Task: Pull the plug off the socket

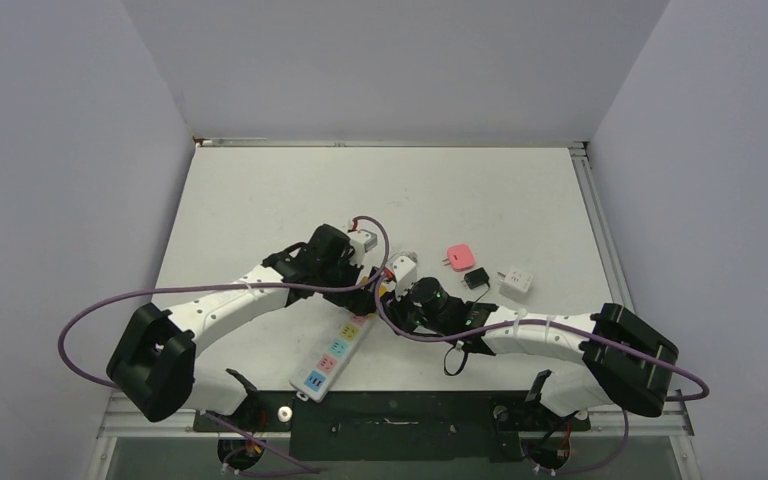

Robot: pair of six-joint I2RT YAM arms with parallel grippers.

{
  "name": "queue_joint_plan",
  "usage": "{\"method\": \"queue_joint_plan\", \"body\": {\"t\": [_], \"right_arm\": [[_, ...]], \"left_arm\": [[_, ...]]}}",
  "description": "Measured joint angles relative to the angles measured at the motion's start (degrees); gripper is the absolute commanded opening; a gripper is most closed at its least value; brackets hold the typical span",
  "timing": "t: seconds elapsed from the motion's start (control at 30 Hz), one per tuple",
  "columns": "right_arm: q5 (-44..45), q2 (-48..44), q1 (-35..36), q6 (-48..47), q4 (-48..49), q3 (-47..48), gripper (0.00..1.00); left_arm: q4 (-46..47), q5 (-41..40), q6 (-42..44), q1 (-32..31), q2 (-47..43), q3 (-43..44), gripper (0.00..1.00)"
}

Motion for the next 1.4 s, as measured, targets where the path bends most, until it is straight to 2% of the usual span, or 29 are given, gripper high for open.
{"method": "queue_joint_plan", "body": {"t": [0.1, 0.33, 0.67, 0.8, 0.93, 1.23, 1.3, 1.4], "right_arm": [[0.26, 0.0, 0.28, 0.07, 0.02, 0.0, 0.05], [0.87, 0.0, 0.76, 0.24, 0.13, -0.02, 0.05], [1.01, 0.24, 0.81, 0.48, 0.48, -0.02, 0.05], [1.05, 0.28, 0.87, 0.63, 0.63, -0.02, 0.05], [1.57, 0.28, 1.09, 0.7, 0.61, -0.02, 0.05], [0.66, 0.04, -0.48, 1.44, 3.72, -1.95, 0.05], [-1.77, -0.28, -2.1, 2.23, 5.35, -3.1, 0.05], [-5.22, -1.18, -4.66, 3.26, 7.06, -4.9, 0.05]], "left_arm": [[0.09, -0.24, 0.0, 0.0, 0.39, 0.39, 0.85], [0.92, 0.15, -0.15, -0.15, 0.55, 0.42, 0.84], [2.23, 1.99, -0.83, -0.17, 2.91, 1.18, 0.62], [2.12, 2.14, -0.72, -0.22, 3.1, 1.51, 0.49], [1.75, 2.1, -0.61, -0.22, 3.41, 1.88, 0.46], [1.46, 0.87, -0.2, -0.96, 4.33, 2.91, 0.05], [1.64, 0.2, -0.15, -1.42, 4.46, 3.08, 0.0], [2.32, -0.98, -0.11, -2.32, 4.98, 3.52, 0.0]]}}
